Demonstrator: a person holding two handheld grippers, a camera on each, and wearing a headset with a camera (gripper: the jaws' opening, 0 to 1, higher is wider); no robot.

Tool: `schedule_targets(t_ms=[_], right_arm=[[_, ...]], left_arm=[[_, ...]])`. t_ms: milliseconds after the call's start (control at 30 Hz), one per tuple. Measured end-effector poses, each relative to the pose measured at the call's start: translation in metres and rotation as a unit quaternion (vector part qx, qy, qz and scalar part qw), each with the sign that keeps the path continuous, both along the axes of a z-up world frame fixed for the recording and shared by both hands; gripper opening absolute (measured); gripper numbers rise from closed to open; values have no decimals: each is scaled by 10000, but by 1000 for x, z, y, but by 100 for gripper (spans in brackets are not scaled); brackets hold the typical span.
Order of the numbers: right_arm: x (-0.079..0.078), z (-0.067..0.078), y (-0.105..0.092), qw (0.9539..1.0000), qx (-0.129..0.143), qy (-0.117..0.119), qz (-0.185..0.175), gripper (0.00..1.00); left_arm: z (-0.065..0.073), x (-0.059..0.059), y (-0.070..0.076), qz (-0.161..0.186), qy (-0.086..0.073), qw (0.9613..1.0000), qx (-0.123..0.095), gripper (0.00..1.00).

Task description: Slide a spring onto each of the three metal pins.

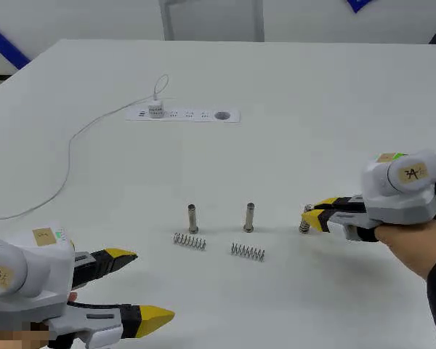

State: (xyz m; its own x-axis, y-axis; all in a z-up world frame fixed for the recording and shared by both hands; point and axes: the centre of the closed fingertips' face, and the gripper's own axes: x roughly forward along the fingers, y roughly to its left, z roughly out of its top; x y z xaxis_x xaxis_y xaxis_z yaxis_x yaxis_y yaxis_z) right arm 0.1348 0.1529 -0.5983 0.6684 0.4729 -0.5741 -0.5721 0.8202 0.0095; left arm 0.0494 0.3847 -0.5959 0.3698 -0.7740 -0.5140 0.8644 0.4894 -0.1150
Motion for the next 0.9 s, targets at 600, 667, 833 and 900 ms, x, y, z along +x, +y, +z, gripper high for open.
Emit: schedule_targets(t_ms=[600,667,833,900], right_arm=[[-32,-5,15,9997,-21,140,188,14],[-34,-5,19,9996,-26,141,242,14],[-39,-3,35,9986,-60,149,502,14],[-40,-2,40,9981,-70,138,602,14]], left_arm=[[2,0,-1,-14,-43,10000,-56,68],[2,0,-1,-18,-49,10000,-55,68],[3,1,-1,-18,-68,10000,-57,68],[3,1,-1,-16,-72,10000,-61,68]])
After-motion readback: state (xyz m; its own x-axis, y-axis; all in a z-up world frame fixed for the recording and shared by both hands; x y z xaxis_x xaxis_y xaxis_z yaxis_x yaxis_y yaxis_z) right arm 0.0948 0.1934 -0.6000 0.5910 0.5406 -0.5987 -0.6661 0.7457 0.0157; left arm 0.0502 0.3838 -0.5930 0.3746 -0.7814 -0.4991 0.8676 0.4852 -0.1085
